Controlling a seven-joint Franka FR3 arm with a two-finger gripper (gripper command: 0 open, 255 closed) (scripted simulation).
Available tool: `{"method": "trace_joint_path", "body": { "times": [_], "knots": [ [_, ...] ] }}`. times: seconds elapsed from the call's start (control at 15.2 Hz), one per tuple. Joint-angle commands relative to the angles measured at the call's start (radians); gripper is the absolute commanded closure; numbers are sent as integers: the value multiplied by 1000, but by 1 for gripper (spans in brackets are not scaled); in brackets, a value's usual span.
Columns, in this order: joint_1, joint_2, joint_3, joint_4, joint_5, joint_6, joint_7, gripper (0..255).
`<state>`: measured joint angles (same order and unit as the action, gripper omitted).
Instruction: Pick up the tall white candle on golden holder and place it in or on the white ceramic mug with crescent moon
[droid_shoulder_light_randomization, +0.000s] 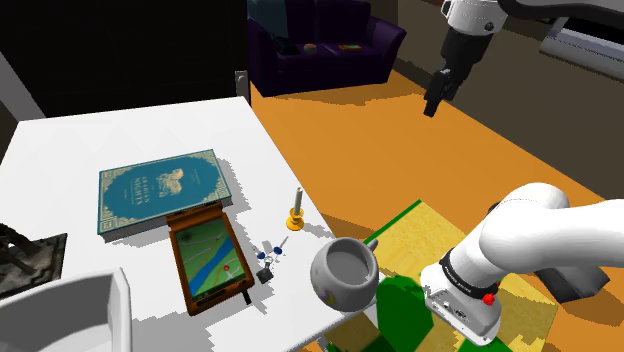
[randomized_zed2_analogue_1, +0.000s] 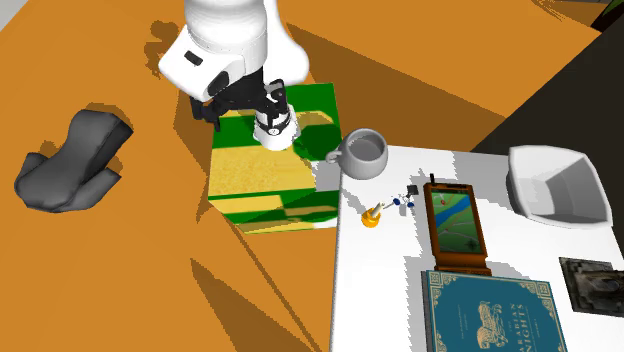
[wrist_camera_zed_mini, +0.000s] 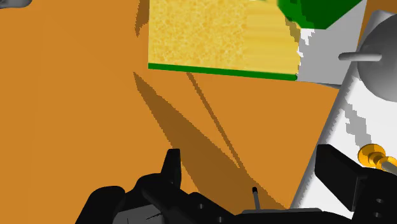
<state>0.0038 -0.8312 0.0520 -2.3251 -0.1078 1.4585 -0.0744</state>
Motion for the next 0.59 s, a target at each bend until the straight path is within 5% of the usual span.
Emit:
{"method": "trace_joint_path", "body": {
  "times": [0.0, 0.53],
  "knots": [
    [0, 0, 0, 0, 0, 0, 0, 0],
    [64, -96, 87, -273, 127, 290, 122, 0]
  ]
}}
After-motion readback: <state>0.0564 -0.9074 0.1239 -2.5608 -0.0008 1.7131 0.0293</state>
